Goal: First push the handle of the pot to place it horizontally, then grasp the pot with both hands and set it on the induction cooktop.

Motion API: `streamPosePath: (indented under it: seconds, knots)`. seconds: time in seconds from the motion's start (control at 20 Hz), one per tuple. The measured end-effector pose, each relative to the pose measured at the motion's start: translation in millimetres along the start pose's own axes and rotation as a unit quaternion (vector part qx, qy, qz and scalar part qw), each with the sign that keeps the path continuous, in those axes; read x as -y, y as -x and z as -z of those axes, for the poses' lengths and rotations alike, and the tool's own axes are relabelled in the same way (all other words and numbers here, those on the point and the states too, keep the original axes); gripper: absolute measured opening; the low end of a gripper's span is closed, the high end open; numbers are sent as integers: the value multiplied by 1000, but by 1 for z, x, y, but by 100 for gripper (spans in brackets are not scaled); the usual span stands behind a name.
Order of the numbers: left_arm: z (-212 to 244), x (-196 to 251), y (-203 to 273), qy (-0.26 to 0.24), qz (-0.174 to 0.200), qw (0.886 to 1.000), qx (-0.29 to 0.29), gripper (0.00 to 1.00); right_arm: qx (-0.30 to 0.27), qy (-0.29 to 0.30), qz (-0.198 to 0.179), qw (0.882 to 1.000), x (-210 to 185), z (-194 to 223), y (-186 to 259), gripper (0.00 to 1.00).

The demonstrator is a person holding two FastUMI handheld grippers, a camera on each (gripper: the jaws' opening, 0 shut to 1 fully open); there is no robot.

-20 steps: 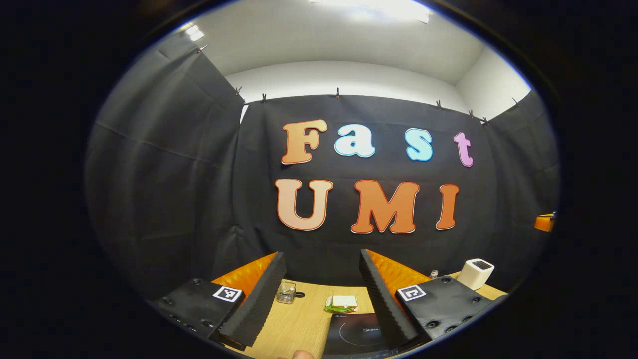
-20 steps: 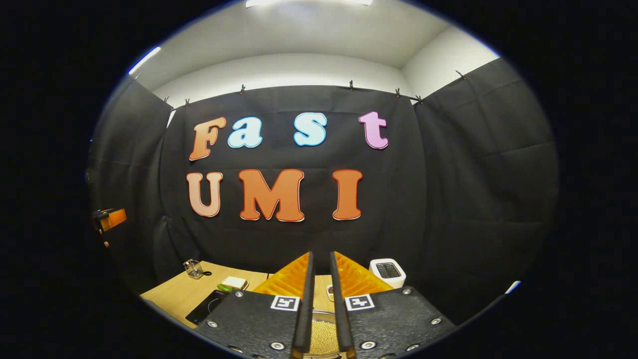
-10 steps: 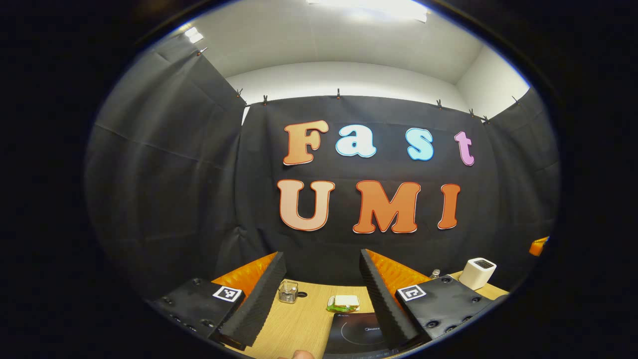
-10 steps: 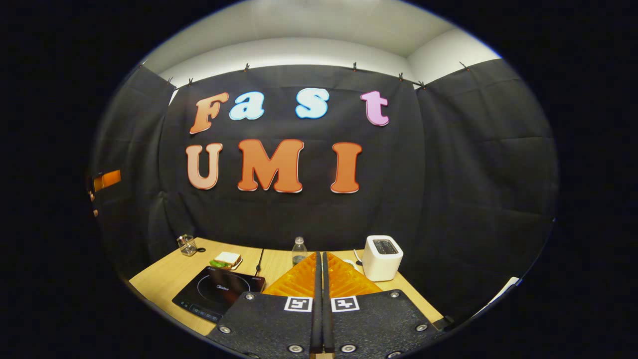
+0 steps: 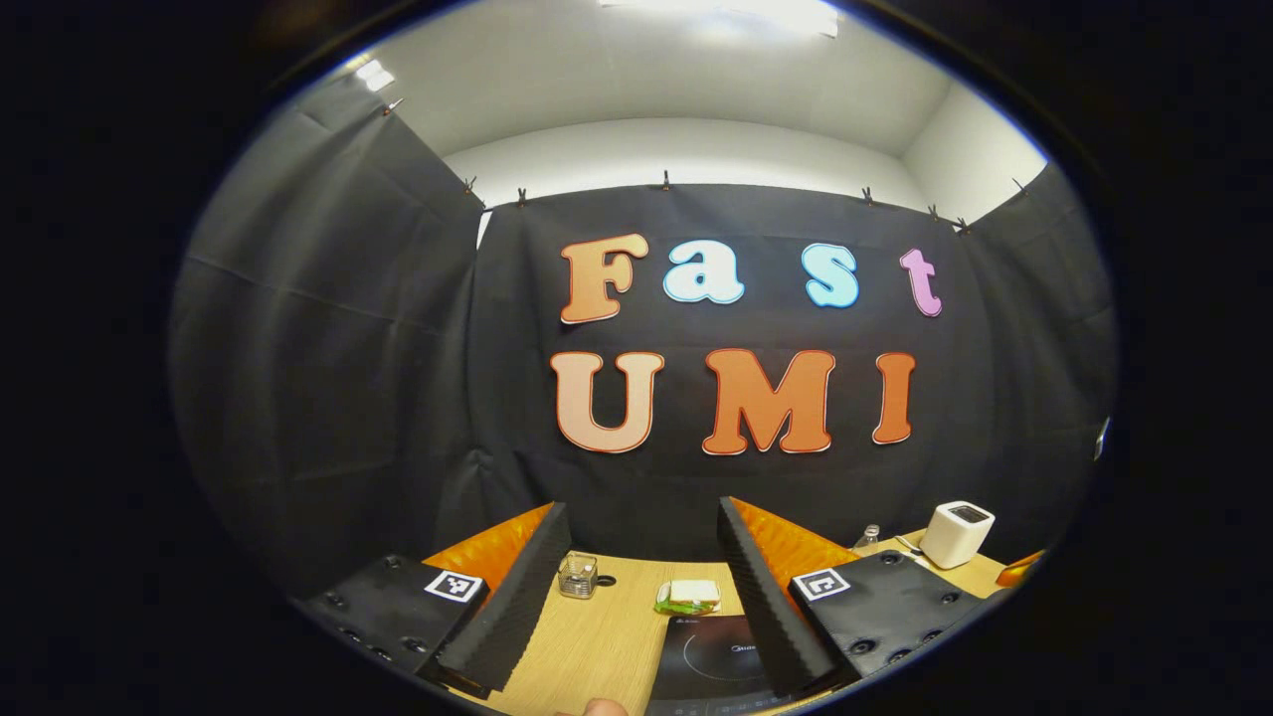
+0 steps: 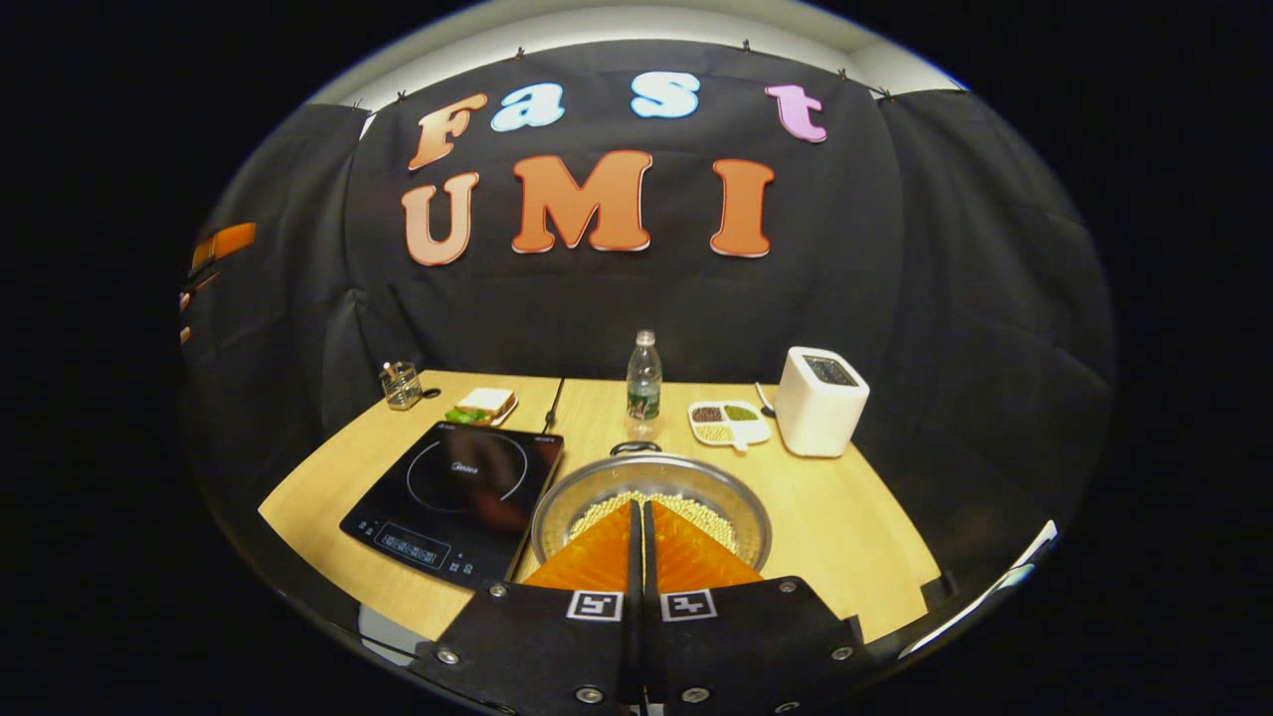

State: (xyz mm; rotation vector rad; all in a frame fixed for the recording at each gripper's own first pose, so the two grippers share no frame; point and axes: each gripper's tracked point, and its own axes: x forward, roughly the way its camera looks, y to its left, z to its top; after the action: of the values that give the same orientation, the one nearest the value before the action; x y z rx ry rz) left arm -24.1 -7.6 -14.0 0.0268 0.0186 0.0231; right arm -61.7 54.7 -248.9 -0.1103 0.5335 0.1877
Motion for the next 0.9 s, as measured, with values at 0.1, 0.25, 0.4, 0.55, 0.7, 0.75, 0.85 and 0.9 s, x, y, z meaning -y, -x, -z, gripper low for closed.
streamPosePath:
  seconds: [0.1,0.25,0.4,0.55,0.7,0.75,0.85,0.9]
  knots:
    - [9,4,0,3,1,1000,-7,98,-27,-4,-10,1000,-5,24,-7,0]
    - [23,3,-1,5,-2,1000,-18,98,-59,-11,-15,998,-9,55,-15,0]
    - [42,0,-4,-1,-10,999,-31,98,-78,-11,-17,997,-11,77,-21,0]
    - [51,-5,-5,-13,-17,999,-33,98,-97,-6,-22,995,-15,97,-28,0]
    - [52,-7,-4,-19,-22,999,-30,98,-125,-11,-40,991,-24,116,-32,0]
    - [51,-7,-4,-20,-22,999,-29,98,-130,-12,-43,991,-25,122,-30,0]
    - [48,-6,-4,-22,-22,999,-25,98,-137,-10,-46,990,-25,129,-27,0]
    - [47,-5,-3,-22,-21,999,-24,97,-141,-9,-44,989,-23,132,-27,0]
